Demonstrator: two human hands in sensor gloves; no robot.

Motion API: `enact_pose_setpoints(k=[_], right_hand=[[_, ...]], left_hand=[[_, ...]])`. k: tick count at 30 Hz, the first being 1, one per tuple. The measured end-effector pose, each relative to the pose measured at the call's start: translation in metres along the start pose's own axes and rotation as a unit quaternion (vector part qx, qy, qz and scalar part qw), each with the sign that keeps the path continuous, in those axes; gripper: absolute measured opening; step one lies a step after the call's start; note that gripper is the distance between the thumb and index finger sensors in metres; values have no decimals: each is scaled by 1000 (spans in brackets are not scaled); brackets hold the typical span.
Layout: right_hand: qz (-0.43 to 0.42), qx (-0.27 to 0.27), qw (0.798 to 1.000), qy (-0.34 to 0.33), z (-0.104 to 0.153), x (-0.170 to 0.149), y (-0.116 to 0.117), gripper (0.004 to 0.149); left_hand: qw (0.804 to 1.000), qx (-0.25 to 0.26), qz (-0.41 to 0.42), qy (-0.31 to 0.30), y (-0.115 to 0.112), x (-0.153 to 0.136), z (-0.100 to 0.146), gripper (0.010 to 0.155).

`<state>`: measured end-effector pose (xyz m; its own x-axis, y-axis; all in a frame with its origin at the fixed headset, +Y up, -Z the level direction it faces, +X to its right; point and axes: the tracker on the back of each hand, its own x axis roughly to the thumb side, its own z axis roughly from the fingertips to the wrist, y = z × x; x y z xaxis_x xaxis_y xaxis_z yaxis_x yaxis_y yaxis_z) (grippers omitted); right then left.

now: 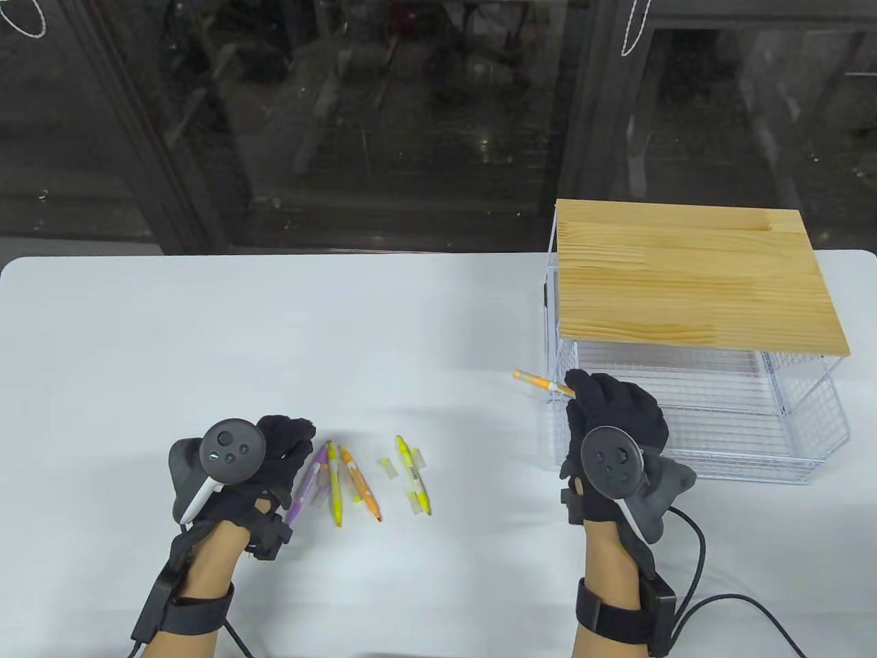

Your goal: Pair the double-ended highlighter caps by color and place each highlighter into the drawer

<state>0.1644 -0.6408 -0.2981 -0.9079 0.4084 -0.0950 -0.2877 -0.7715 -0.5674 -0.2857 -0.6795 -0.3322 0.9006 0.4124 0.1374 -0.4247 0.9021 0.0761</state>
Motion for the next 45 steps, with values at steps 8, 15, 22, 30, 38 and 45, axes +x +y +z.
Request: enact_pose_setpoints(k=[8,15,22,30,38,45], right_hand=[[14,11,998,61,-7,-31,6,47],[28,31,994,103,-12,-55,11,47],[21,63,988,138,-13,-76,17,47],[13,78,985,151,-13,-82,18,49],[-6,12,998,59,-8,-37,6,44],[-27,-12,998,-60,4,18,-2,46]], left_hand=[[1000,-8,7,1,0,0,0,50],[1000,-15,11,5,-1,-1,0,50],[1000,-20,14,7,0,-2,0,51],[1000,-23,19,10,0,-2,0,51],[999,-24,21,14,1,-3,0,51],[999,-23,21,19,2,-4,0,51]])
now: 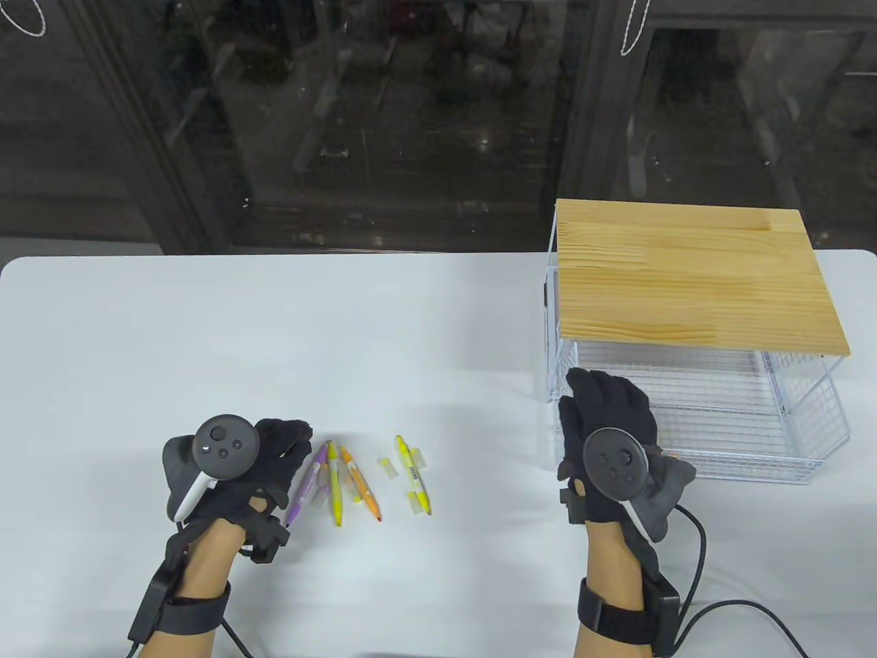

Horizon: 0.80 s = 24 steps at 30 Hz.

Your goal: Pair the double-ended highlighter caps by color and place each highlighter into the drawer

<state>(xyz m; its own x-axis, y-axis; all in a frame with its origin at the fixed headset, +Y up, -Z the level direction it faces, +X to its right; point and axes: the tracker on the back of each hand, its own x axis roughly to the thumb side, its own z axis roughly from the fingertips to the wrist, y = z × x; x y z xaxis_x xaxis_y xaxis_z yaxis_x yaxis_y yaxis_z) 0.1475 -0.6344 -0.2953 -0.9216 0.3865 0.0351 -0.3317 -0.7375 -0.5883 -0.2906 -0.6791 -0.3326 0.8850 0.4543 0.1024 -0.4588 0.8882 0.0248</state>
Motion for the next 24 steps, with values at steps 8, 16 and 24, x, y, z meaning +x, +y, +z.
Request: enact_pose_setpoints(k=[8,16,24], right_hand=[[-1,36,996,-81,11,44,17,46],[-5,125,986,-114,18,62,54,46],[22,203,972,-113,28,65,92,46]], left_hand=[[1000,-7,0,8,0,-1,0,51],[1000,-16,-7,15,-1,-1,-1,51],[1000,-19,-16,18,-2,-2,-2,51]])
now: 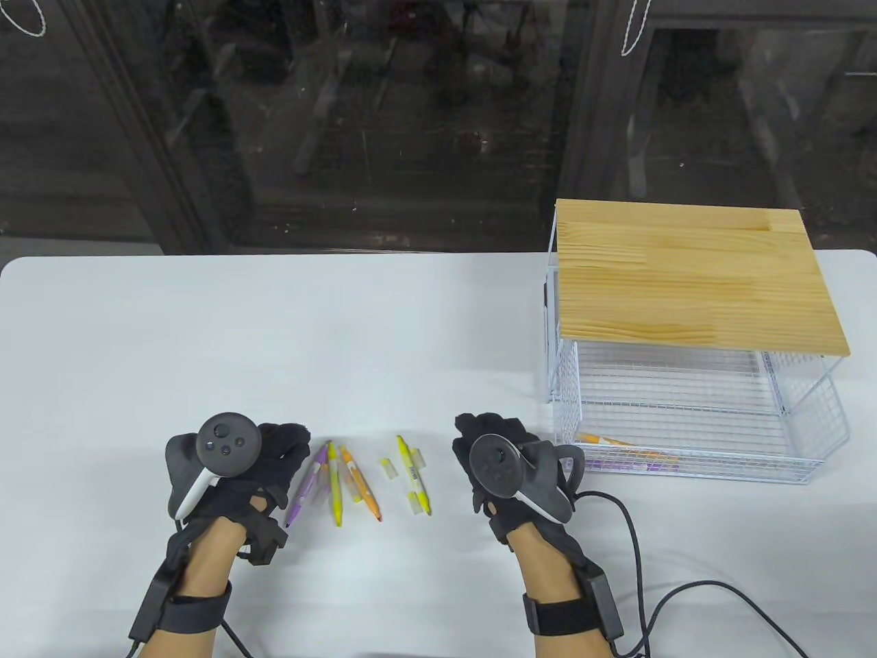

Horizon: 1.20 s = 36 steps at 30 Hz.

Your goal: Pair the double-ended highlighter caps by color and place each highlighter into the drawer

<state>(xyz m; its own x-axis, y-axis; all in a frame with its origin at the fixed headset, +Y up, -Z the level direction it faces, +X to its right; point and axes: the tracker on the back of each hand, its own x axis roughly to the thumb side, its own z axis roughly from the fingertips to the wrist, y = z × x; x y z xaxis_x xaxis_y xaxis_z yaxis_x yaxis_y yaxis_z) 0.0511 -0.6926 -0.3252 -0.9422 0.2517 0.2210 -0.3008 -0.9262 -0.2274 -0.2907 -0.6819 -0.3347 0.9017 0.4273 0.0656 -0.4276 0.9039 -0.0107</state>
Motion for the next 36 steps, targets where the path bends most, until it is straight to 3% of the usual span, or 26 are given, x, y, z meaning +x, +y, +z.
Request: enact_pose_setpoints(k=[10,19,36], right_hand=[[-16,40,999,-2,-1,2,10,46],[-19,52,998,7,0,0,9,45],[-11,45,999,13,0,0,10,44]], left_hand=[[998,-4,-62,10,-14,0,-6,53],[988,-32,-136,62,-37,-5,-15,46],[964,-62,-237,104,-60,5,-19,41]])
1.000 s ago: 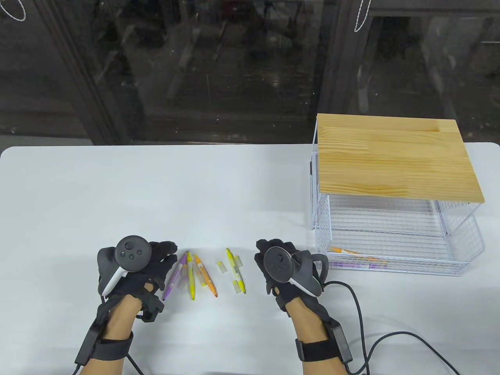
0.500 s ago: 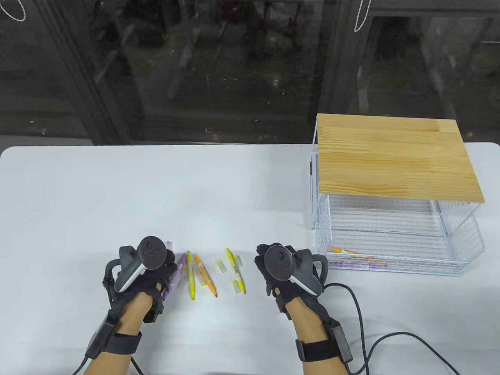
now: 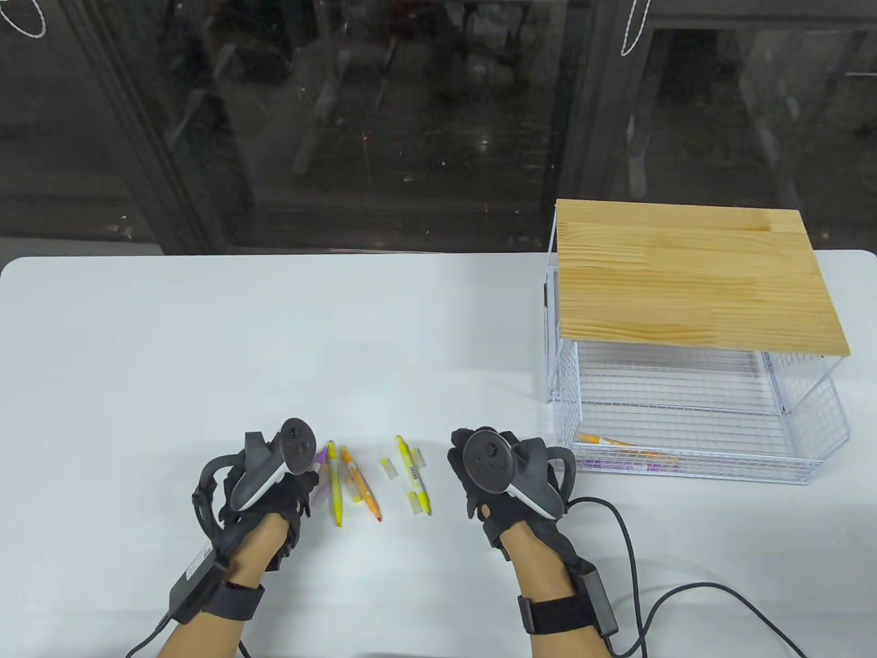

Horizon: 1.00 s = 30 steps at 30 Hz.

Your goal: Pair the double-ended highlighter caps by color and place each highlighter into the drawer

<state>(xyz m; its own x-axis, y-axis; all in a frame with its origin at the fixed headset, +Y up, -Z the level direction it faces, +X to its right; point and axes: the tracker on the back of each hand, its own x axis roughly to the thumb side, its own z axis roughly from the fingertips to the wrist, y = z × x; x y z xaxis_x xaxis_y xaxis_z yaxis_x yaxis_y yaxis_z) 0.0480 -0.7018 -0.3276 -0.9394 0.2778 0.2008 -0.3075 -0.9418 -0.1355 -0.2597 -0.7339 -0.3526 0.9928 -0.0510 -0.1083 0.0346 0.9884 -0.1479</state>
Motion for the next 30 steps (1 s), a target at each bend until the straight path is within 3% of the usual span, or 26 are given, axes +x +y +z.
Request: enact_pose_setpoints(k=[16,22,30], right_hand=[[2,2,1000,1,0,1,1,44],[3,3,1000,1,0,1,2,44],[2,5,1000,1,0,0,2,44]], left_hand=[[998,-36,9,52,-1,-15,-5,45],[997,-50,-31,51,-3,-11,-5,49],[998,-38,-10,43,-4,-11,-7,48]])
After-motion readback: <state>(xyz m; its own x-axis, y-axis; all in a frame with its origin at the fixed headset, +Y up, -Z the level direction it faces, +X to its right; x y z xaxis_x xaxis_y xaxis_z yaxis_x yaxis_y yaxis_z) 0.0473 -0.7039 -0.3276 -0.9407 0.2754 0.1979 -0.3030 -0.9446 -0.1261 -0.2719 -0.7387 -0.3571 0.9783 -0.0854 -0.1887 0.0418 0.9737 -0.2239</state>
